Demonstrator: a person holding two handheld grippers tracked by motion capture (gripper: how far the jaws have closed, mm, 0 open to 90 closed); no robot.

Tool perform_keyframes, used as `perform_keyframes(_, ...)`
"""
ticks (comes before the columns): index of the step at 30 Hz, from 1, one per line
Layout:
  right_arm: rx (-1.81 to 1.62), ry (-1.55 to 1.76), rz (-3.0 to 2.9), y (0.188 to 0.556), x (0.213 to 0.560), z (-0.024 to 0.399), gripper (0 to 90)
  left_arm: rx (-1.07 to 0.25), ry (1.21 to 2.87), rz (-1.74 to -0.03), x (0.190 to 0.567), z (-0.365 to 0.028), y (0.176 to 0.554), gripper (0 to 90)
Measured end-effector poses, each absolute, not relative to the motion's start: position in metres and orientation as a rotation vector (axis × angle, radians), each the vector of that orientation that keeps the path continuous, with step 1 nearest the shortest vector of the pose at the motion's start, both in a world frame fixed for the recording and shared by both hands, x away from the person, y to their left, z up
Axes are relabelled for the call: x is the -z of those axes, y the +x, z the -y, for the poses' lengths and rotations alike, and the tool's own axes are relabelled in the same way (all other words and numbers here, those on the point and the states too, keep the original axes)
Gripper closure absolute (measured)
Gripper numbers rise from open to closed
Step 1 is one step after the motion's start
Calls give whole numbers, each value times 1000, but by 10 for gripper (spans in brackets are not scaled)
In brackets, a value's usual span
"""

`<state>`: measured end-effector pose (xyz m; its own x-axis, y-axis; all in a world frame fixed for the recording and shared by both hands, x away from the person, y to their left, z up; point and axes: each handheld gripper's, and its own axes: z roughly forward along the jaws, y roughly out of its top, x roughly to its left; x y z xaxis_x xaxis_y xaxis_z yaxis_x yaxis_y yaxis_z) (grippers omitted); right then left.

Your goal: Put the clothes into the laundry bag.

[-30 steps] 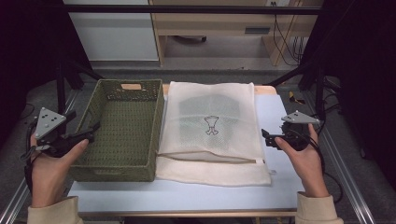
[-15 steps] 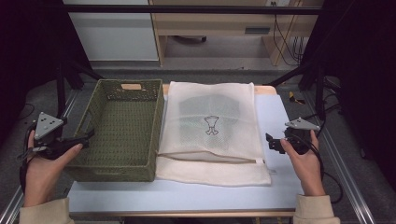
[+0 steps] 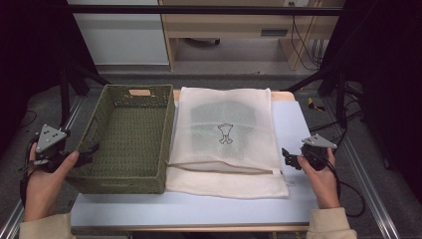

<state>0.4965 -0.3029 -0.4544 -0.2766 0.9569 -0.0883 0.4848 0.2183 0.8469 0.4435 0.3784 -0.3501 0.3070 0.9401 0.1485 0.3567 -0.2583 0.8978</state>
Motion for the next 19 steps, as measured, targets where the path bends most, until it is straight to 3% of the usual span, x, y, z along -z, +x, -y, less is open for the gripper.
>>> perform_keyframes(19, -855, 1392, -1972, 499, 487, 305, 65, -911, 1765, -1172, 348, -379, 437, 50)
